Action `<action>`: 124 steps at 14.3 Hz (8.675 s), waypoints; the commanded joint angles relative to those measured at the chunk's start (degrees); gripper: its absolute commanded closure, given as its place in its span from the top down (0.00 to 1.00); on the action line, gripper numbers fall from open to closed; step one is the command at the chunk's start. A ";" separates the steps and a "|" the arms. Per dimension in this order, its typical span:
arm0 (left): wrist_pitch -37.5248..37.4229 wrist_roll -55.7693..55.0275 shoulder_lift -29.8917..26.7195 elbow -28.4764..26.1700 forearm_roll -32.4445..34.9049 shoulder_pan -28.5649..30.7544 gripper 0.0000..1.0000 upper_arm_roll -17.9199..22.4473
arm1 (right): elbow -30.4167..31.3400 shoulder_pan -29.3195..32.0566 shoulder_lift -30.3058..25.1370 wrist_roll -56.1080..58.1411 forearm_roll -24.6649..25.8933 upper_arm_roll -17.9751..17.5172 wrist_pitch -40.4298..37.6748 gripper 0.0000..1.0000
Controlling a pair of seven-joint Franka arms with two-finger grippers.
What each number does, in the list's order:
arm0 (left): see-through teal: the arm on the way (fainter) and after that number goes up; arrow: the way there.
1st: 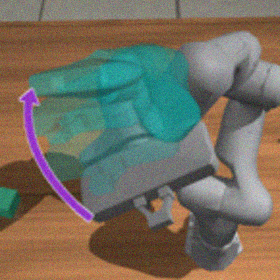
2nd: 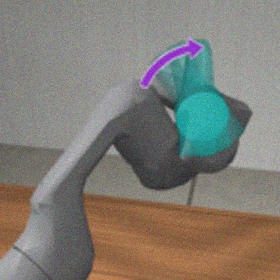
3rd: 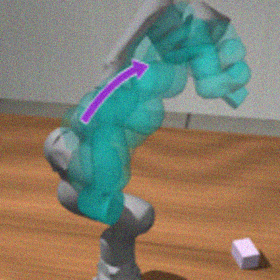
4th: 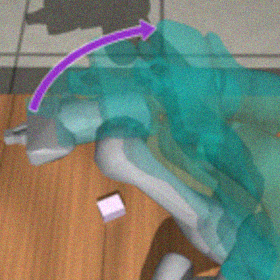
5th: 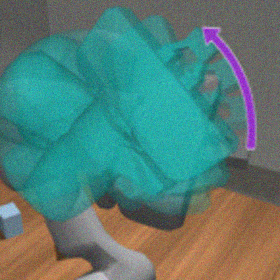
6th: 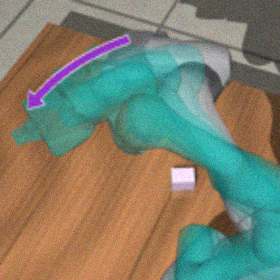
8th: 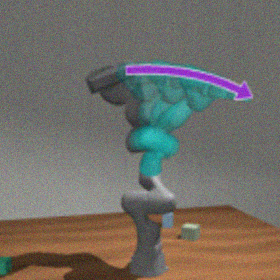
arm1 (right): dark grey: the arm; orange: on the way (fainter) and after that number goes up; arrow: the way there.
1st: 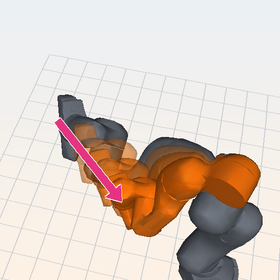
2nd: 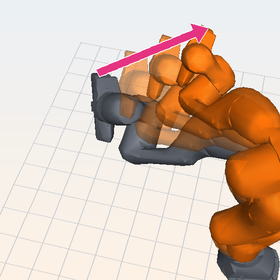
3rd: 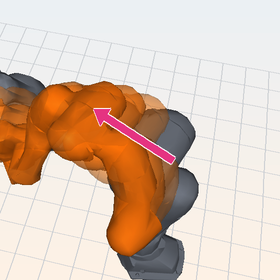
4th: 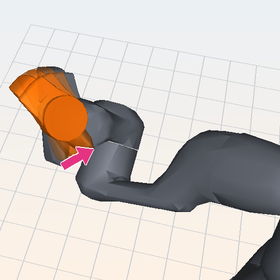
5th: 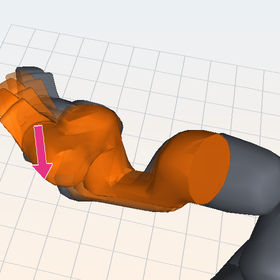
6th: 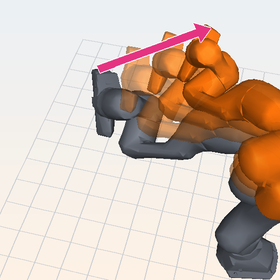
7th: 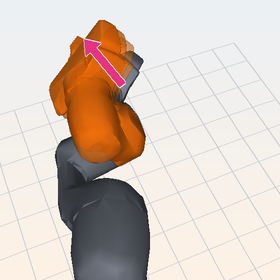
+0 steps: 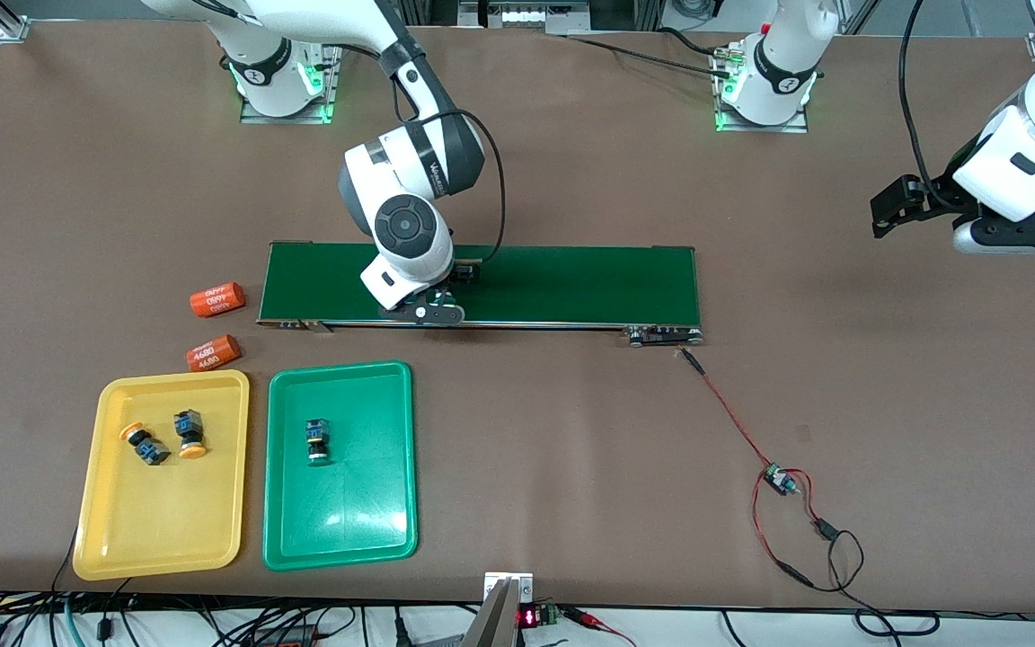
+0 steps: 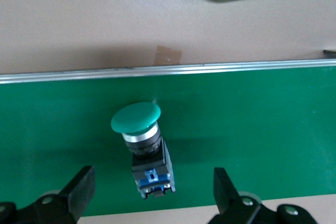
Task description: Sort buttons by color to trays
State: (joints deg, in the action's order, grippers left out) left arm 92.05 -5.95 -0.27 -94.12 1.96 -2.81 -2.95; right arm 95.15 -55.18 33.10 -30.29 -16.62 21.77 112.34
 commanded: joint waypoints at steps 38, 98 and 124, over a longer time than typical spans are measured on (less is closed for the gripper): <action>-1.87 1.20 0.01 1.22 -0.20 0.00 1.00 0.22 | -15.26 16.15 10.58 17.00 1.06 4.16 23.69 0.00; -1.87 1.20 0.01 1.30 -0.20 0.00 1.00 0.22 | -31.08 32.91 -0.47 24.91 9.15 6.37 -17.24 1.00; -1.96 1.20 0.01 1.30 -0.20 0.17 1.00 0.22 | -1.02 56.94 -33.45 31.79 15.57 -18.43 -20.05 1.00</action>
State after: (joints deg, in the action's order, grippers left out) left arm 91.48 -5.95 -0.27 -93.99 1.95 -2.80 -2.87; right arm 93.06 0.91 0.83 1.57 -1.89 4.46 93.14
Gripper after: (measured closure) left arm 0.000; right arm 0.000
